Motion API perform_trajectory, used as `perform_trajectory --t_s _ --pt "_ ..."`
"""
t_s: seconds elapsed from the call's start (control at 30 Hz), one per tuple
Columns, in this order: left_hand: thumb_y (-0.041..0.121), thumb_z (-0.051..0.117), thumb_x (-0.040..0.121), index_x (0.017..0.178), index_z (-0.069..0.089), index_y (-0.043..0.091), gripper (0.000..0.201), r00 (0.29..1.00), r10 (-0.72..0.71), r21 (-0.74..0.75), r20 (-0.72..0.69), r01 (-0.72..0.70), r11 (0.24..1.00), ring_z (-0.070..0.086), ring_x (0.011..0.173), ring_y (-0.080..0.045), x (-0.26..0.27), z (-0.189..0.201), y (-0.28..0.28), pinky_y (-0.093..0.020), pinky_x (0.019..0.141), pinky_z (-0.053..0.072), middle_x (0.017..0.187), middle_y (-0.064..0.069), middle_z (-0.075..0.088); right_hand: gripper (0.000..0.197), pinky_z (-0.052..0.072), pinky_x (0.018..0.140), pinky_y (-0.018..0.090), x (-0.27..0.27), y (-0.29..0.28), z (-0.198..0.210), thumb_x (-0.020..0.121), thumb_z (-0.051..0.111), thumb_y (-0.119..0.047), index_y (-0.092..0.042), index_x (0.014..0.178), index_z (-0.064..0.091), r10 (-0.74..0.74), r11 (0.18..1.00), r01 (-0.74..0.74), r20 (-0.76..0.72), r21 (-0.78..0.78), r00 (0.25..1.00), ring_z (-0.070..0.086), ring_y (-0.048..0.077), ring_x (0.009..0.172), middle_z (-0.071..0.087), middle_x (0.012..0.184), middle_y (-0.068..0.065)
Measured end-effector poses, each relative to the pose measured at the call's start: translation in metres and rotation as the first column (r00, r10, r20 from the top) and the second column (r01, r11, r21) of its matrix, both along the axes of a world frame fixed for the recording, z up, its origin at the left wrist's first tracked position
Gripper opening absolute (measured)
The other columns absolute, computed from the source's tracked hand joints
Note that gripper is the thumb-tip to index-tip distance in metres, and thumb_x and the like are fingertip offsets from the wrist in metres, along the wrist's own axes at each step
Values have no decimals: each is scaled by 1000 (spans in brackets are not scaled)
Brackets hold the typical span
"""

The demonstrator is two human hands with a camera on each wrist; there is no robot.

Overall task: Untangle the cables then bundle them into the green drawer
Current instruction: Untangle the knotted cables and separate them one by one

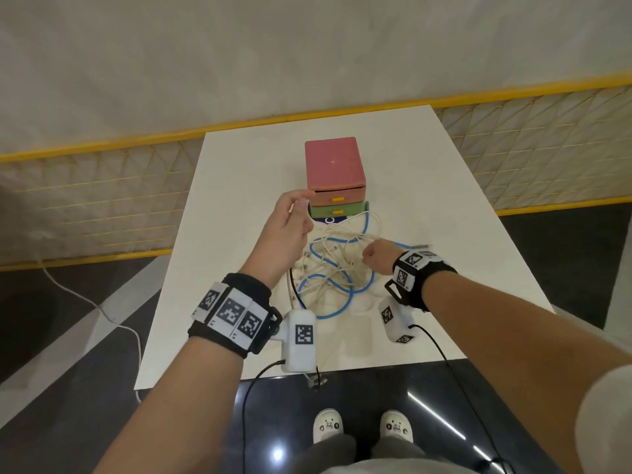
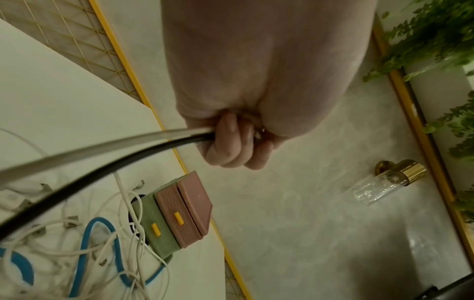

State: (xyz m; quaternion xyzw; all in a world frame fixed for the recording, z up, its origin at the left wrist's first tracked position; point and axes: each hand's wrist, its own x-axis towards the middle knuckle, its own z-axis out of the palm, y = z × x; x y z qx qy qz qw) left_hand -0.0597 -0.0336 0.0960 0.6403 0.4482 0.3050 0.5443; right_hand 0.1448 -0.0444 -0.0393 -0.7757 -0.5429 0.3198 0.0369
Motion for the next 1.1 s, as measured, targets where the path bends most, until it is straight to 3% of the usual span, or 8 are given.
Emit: perform_trajectory --t_s 0.23,0.37,0.5,0.63,0.73,0.83,0.97,1.1 --pt "35 54 98 96 55 27 8 998 55 -13 18 -55 998 27 49 -9 -8 -4 9 -22 42 25 56 12 38 9 54 83 42 -7 -9 7 84 64 -10 -9 93 66 -218 873 327 -310 362 926 66 29 86 69 92 11" --pt "29 53 99 88 65 23 17 997 72 23 -32 -72 997 28 47 -11 -4 -10 17 -24 44 25 48 14 40 44 55 75 34 -16 -16 34 82 63 7 -7 116 39 -213 803 544 -733 245 646 67 20 63 65 89 8" --pt "29 46 102 98 70 16 28 987 38 -10 -159 -40 999 40 50 -7 10 -18 22 -22 48 30 76 2 60 52 53 64 18 -18 -27 63 85 56 15 -5 129 40 -88 865 462 -847 197 524 65 13 62 64 116 5" --pt "38 44 102 105 67 8 38 954 -59 -90 -295 33 995 44 55 -9 29 -28 20 -26 52 34 87 -4 68 50 51 75 26 -17 -36 73 82 59 16 -5 127 49 97 897 284 -776 339 623 61 17 70 69 114 3" --pt "42 44 102 87 61 16 34 969 -63 -120 -240 35 992 54 65 -12 41 -27 16 -27 56 37 76 2 60 41 47 73 15 -22 -43 81 81 58 18 -7 113 54 208 880 170 -683 443 700 63 -3 76 72 98 -8" --pt "41 50 100 79 60 24 29 982 -71 -150 -174 44 988 58 69 -9 46 -28 19 -25 56 38 77 7 62 41 46 68 8 -23 -48 84 80 57 20 -10 108 53 264 847 118 -603 518 753 62 -11 77 67 109 11" --pt "38 63 92 64 58 19 34 950 -171 -202 -261 120 972 47 51 -12 46 -34 28 -22 49 32 53 5 54 45 54 81 30 -22 -52 73 80 60 12 -24 108 62 368 802 -103 -351 589 861 67 9 84 67 112 -3" --pt "19 67 91 71 64 14 21 991 -63 -196 -122 38 980 50 43 -3 47 -34 32 -18 42 37 59 5 59 49 54 81 28 -27 -52 69 79 61 11 -25 113 63 411 784 -202 -246 587 878 66 10 78 61 118 -11"
